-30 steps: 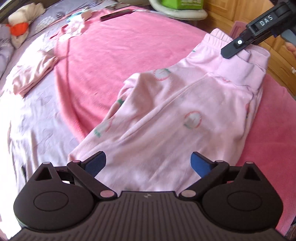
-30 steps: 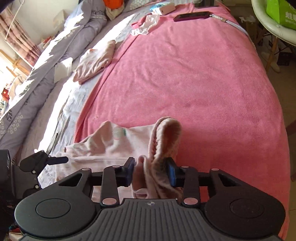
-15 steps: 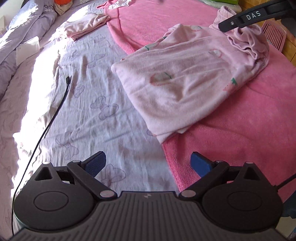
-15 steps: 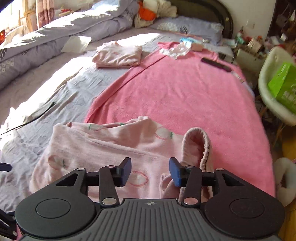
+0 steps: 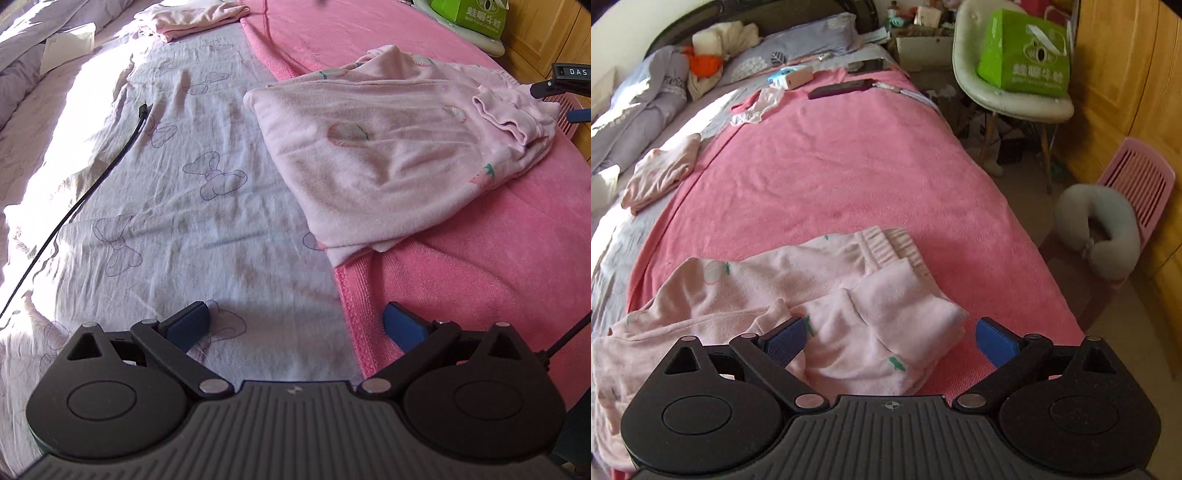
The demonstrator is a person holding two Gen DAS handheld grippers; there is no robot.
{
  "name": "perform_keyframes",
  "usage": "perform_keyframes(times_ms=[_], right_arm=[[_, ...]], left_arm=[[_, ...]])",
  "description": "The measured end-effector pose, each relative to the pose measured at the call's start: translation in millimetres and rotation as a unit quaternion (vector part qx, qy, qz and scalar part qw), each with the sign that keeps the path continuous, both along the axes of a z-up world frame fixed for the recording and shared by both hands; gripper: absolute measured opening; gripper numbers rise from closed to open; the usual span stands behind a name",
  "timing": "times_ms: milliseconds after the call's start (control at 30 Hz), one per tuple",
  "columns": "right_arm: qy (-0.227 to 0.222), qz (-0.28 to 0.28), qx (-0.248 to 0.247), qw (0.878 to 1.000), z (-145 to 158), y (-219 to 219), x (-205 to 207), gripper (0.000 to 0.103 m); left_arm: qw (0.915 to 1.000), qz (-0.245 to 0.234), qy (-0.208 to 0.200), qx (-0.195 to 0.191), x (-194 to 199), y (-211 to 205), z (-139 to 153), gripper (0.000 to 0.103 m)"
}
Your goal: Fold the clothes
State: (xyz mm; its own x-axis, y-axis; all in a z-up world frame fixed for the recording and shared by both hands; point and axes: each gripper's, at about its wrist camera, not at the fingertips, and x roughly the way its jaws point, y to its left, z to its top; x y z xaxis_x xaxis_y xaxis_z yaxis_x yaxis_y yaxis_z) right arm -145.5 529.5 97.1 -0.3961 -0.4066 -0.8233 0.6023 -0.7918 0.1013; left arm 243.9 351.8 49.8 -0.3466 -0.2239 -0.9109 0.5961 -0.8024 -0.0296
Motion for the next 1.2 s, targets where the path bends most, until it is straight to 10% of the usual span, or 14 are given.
perform_keyframes(times_ms=[167, 300, 433, 567, 700, 1000, 1133, 1200], right_arm=[[-0.081, 0.010, -0.028, 0.996, -25, 12, -37, 0.094], [-0.141, -0.008, -0.082, 0.987, -33, 12, -46, 0.054], [-0.157, 0.028, -0.099, 0.982, -16, 10, -43, 0.037], [0.005, 0.173, -0.061, 0.983, 26, -11, 8, 0.034], [0.162, 0.344, 0.003, 0.925, 22, -34, 83, 0.034], [0.223, 0.422, 0.062, 0.877, -15, -30, 125, 0.078], [0.282, 0.478, 0.093, 0.827, -24, -27, 142, 0.074], [0.267, 0.467, 0.093, 0.838, -24, -33, 137, 0.068]], left_arm=[[0.9985, 0.049, -0.018, -0.012, -2, 8, 4, 0.102], [0.9914, 0.123, -0.036, -0.028, 0, 26, 12, 0.102], [0.9782, 0.202, -0.037, -0.030, 9, 51, 25, 0.102], [0.9680, 0.249, -0.026, -0.015, 23, 79, 36, 0.102], [0.9640, 0.265, -0.018, 0.003, 30, 96, 30, 0.102], [0.9676, 0.252, -0.012, 0.011, 33, 96, 22, 0.102], [0.9724, 0.233, -0.014, 0.006, 31, 88, 21, 0.102], [0.9738, 0.227, -0.012, 0.006, 31, 85, 21, 0.102]])
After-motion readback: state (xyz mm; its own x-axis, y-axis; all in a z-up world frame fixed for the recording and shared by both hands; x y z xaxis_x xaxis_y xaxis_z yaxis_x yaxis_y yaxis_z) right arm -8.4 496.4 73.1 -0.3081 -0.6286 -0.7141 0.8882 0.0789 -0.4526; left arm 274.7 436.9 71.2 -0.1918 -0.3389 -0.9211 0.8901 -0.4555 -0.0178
